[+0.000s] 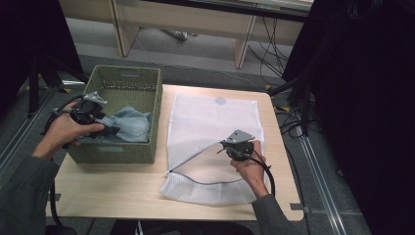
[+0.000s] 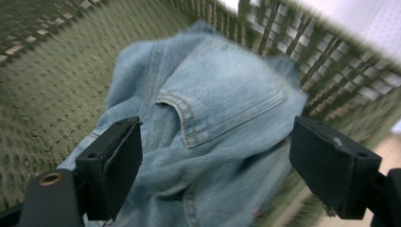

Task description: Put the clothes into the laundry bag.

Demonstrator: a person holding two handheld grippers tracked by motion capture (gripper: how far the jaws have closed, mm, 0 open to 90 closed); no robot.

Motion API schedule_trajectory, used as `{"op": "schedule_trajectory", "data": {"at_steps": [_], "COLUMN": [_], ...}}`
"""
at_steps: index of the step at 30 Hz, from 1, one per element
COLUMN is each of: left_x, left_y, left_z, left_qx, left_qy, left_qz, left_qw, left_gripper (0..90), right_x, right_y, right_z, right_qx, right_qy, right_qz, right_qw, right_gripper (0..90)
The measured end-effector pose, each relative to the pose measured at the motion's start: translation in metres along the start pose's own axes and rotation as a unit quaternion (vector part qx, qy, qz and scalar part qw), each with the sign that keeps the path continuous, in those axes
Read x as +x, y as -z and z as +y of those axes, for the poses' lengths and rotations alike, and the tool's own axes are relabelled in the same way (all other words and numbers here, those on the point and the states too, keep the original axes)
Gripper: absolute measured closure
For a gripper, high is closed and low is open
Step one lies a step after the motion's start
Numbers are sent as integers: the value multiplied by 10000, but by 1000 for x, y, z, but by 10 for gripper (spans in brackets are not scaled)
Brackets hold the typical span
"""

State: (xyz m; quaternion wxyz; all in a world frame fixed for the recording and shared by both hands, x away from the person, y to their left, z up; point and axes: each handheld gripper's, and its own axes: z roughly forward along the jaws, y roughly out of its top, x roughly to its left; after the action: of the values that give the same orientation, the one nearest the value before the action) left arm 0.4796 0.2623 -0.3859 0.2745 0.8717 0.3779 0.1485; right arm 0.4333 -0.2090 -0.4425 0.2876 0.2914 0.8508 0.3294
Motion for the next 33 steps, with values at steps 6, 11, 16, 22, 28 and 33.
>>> {"op": "schedule_trajectory", "data": {"at_steps": [6,11,16,22,28,33], "left_x": [11,20,23,16,14,33], "left_y": [-34,-60,-75,-103,-102,-84], "left_z": [15,23,23,16,25,25], "left_qx": [860,1178,1221,1712,1762,594], "left_qy": [-449,-496,-321,-367,138,1174], "left_qz": [-16,-138,-522,-657,-405,985], "left_qw": [9953,9917,9906,9824,9834,9864], "left_gripper": [181,162,141,54,446,671], "right_x": [3,3,3,3,3,2], "right_y": [-1,-2,-2,-2,-2,-3], "right_z": [-1,-2,-3,-3,-3,-3], "right_qx": [103,118,131,184,165,73], "right_qy": [-137,-116,-126,-58,-65,23], "right_qz": [64,120,127,112,72,7], "right_qw": [9998,9998,9998,9998,9998,10000], "right_gripper": [897,896,895,894,895,895]}}
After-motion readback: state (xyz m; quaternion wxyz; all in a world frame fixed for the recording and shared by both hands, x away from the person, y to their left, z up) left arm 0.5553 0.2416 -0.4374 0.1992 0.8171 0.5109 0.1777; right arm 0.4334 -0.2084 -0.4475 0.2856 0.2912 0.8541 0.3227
